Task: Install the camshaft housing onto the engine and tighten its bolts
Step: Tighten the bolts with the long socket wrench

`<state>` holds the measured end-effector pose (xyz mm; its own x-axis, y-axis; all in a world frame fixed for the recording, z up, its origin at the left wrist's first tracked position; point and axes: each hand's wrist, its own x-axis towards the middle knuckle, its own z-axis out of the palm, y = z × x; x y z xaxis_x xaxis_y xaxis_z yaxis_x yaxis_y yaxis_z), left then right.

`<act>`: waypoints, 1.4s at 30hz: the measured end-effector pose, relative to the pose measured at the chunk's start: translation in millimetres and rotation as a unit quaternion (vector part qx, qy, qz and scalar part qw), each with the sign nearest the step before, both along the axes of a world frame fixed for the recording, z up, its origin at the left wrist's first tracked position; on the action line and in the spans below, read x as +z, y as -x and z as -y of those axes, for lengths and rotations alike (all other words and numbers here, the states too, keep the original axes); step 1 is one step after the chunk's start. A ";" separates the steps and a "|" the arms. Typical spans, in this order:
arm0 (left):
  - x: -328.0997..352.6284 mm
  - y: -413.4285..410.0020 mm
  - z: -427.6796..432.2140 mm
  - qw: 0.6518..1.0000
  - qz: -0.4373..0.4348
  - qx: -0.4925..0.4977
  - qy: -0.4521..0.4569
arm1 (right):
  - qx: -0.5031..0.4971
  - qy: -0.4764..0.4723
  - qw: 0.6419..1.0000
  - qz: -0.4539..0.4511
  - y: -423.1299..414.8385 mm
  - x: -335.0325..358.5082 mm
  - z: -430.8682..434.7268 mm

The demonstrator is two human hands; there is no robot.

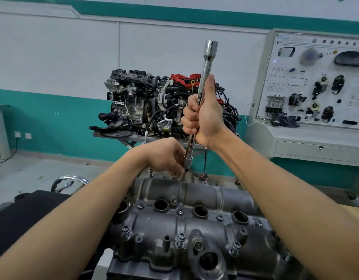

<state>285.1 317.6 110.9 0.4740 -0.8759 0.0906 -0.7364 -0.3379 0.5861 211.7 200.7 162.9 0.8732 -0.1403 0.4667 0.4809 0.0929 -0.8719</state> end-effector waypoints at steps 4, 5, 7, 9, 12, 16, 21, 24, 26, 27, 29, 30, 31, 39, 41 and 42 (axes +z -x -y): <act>-2.1 -0.4 1.4 1.000 0.028 -0.001 0.004 | -0.007 -0.003 1.000 -0.004 -0.1 1.1 -0.8; -2.3 -1.1 1.2 1.000 0.028 -0.002 0.010 | -0.012 -0.004 1.000 -0.002 0.4 2.1 -1.3; -1.5 -0.4 0.3 0.999 0.020 -0.007 0.032 | -0.029 -0.003 1.000 0.008 1.8 6.1 -2.0; -0.5 1.1 -0.7 0.998 0.005 -0.012 0.059 | -0.048 0.002 0.999 0.019 3.8 11.4 -2.6; 0.9 4.8 -2.0 0.997 -0.003 -0.017 0.074 | -0.071 0.006 0.997 0.025 6.7 16.6 -4.3; 4.9 7.2 -10.8 0.997 -0.010 -0.012 0.077 | -0.085 -0.024 0.996 0.033 6.2 19.6 -11.2; 11.1 -4.4 -47.9 0.995 -0.004 0.013 0.100 | -0.055 -0.068 0.995 0.043 -7.3 28.4 -33.1; 2.6 -9.4 -64.1 0.992 0.019 0.039 0.118 | -0.043 -0.039 0.997 0.045 -17.8 25.6 -52.1; -7.0 -12.2 -67.8 0.989 0.039 0.061 0.127 | -0.039 -0.012 0.998 0.045 -23.8 20.4 -61.5; -11.0 -13.9 -68.8 0.988 0.042 0.069 0.132 | -0.036 -0.003 0.998 0.044 -26.3 18.0 -64.6; -16.8 -17.1 -70.6 0.986 0.039 0.077 0.140 | -0.029 0.005 0.999 0.040 -29.4 14.4 -68.1; -17.8 -18.1 -71.2 0.986 0.043 0.078 0.139 | -0.026 0.008 0.999 0.040 -30.2 13.6 -69.0; -18.3 -18.9 -71.9 0.986 0.049 0.080 0.137 | -0.023 0.008 0.999 0.040 -30.9 13.3 -69.6; -18.9 -21.2 -78.0 0.988 0.040 0.071 0.133 | -0.014 -0.009 0.999 0.037 -36.3 12.6 -68.7; -19.8 -21.1 -78.5 0.989 0.031 0.069 0.131 | -0.013 0.002 0.999 0.034 -37.0 12.9 -68.1; -19.8 -21.0 -78.2 0.989 0.031 0.070 0.127 | -0.011 0.011 0.999 0.032 -37.4 13.0 -67.7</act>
<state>306.1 395.7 91.2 0.5758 -0.7468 0.3327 -0.7304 -0.2871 0.6198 249.0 268.5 175.9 0.8382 -0.1481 0.5249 0.5377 0.0626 -0.8408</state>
